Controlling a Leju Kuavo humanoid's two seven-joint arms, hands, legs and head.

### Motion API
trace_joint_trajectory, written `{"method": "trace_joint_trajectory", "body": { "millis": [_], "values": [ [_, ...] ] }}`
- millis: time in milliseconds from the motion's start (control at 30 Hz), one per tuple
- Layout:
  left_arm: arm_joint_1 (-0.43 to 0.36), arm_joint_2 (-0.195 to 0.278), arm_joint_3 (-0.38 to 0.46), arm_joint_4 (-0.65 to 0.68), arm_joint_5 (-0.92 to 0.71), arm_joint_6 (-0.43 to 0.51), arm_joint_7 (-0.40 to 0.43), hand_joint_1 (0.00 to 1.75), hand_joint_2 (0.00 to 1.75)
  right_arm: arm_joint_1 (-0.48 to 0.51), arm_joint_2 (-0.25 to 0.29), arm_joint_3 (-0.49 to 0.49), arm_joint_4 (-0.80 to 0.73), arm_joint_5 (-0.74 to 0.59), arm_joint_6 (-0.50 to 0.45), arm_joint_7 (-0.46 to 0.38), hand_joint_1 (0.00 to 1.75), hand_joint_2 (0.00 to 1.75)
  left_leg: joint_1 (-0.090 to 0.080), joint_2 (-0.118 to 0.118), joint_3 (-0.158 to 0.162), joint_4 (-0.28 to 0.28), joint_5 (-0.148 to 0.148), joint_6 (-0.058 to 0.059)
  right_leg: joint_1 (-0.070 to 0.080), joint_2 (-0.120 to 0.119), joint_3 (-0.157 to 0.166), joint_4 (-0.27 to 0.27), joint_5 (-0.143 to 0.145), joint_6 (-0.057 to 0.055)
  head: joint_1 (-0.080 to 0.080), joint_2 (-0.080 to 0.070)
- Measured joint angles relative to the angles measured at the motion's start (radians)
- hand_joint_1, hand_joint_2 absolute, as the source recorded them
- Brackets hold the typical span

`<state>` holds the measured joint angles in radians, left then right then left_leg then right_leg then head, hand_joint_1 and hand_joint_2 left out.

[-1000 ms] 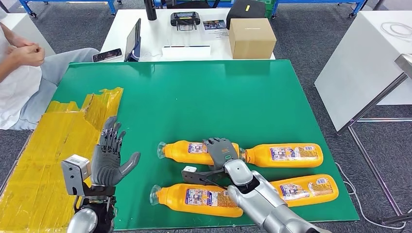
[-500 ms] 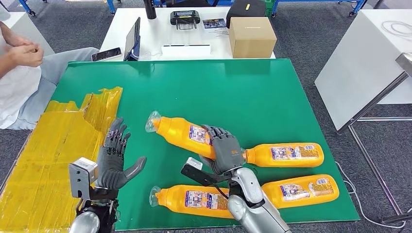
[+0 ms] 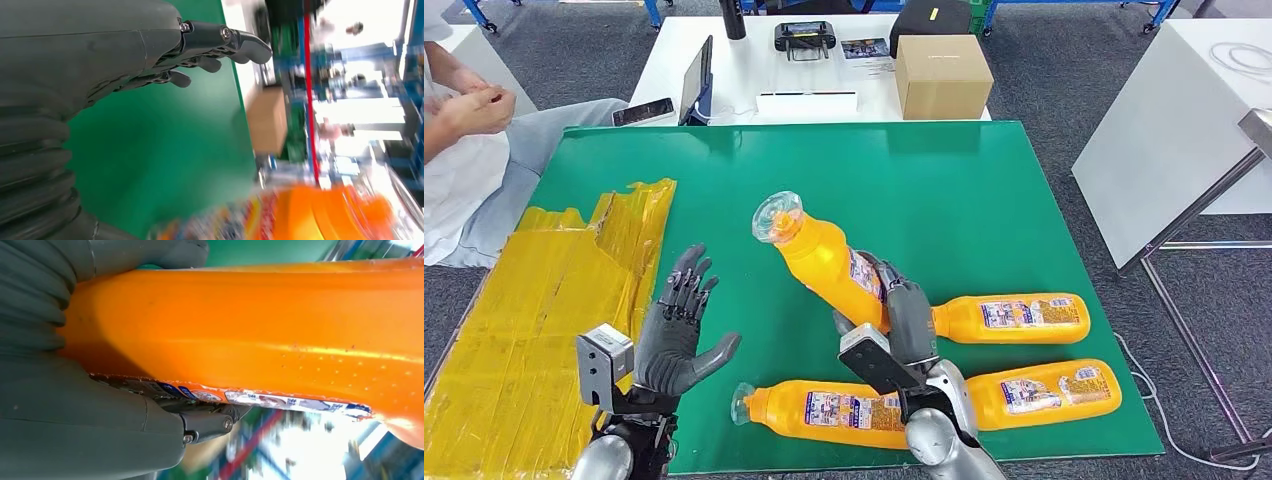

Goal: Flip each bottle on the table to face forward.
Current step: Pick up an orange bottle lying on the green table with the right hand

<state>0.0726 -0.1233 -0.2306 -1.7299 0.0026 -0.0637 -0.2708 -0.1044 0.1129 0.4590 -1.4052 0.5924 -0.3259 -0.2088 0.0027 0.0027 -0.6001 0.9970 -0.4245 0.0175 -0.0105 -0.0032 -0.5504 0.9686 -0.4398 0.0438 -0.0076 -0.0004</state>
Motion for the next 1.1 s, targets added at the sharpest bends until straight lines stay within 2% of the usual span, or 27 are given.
{"method": "trace_joint_trajectory", "body": {
  "millis": [133,500,633,767,1100],
  "values": [
    [-0.023,0.014,-0.029,0.001,0.078,-0.078,0.011,0.0,1.75,0.001,0.01,0.0,0.002,-0.092,0.096,-0.05,1.75,1.75,0.0,0.0,0.0,0.0,0.0,0.0,0.0,0.0,0.0,0.0,0.0,0.0,0.0,0.0],
    [-0.043,0.036,-0.06,0.003,0.098,-0.096,0.015,0.0,1.75,0.0,0.022,0.0,0.015,-0.106,0.115,-0.058,1.75,1.75,0.0,0.0,0.0,0.0,0.0,0.0,0.0,0.0,0.0,0.0,0.0,0.0,0.0,0.0],
    [-0.044,0.042,-0.067,0.003,0.159,-0.152,0.015,0.0,1.75,-0.002,0.023,0.006,0.023,-0.125,0.156,-0.074,1.75,1.75,0.0,0.0,0.0,0.0,0.0,0.0,0.0,0.0,0.0,0.0,0.0,0.0,0.0,0.0],
    [-0.053,0.049,-0.084,0.004,0.205,-0.195,0.015,0.0,1.75,-0.009,0.034,0.032,0.046,-0.171,0.222,-0.092,1.75,1.75,0.0,0.0,0.0,0.0,0.0,0.0,0.0,0.0,0.0,0.0,0.0,0.0,0.0,0.0],
    [-0.077,0.053,-0.103,0.034,0.205,-0.189,0.015,0.0,1.75,-0.042,0.049,0.131,0.08,-0.18,0.274,-0.106,1.75,1.75,0.0,0.0,0.0,0.0,0.0,0.0,0.0,0.0,0.0,0.0,0.0,0.0,0.0,0.0]
  ]
}}
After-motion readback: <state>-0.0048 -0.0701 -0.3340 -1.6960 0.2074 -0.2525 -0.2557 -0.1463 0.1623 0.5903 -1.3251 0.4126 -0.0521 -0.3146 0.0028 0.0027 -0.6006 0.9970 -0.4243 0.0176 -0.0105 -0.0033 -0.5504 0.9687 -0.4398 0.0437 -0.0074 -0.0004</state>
